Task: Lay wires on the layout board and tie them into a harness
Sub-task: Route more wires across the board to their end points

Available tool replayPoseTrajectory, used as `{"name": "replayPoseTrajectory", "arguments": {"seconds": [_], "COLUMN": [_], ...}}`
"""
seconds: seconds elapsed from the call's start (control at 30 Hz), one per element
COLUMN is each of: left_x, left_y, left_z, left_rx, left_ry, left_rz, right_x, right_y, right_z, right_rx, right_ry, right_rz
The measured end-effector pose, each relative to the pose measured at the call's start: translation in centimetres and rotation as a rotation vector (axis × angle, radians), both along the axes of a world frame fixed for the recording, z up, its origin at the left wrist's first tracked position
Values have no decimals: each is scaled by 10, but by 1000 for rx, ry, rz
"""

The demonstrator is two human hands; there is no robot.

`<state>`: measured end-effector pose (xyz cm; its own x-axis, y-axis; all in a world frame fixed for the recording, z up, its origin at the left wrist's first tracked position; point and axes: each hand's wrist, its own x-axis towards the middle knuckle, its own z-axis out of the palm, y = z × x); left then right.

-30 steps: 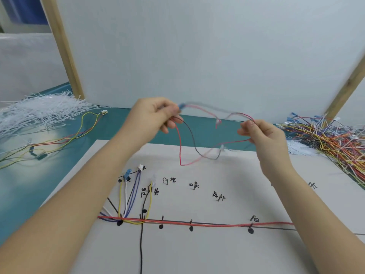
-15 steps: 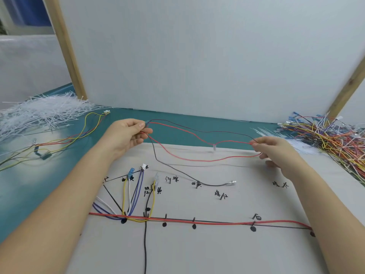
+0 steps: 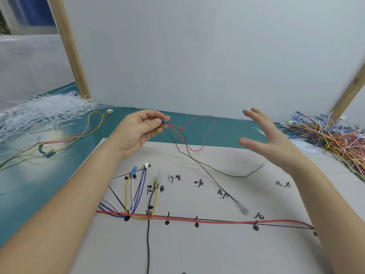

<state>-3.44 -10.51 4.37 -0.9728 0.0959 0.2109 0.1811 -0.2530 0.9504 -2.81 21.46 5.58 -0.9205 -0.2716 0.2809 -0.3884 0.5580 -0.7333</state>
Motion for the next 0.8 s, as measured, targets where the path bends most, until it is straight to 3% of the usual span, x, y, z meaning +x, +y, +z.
{"name": "replayPoseTrajectory", "arguments": {"seconds": [0.07, 0.2, 0.3, 0.37, 0.6, 0.8], "left_x": [4, 15, 22, 25, 19, 16], "left_y": [6, 24, 36, 41, 36, 31], "left_z": [2, 5, 9, 12, 15, 12], "left_rx": [-49, -255, -263, -259, -307, -233], "left_ry": [-13, -11, 31, 62, 50, -70], "left_rz": [-81, -239, -294, -300, 46, 113], "right_x": [9, 29, 33, 32, 13, 0], "right_y": [-20, -60, -80, -85, -55, -20], "right_z": [3, -1, -15, -22, -8, -6], "right_rx": [-16, 108, 319, 353, 174, 330], "right_ry": [173, 62, 3, -2, 248, 222], "right_rz": [-8, 187, 255, 280, 17, -86]}}
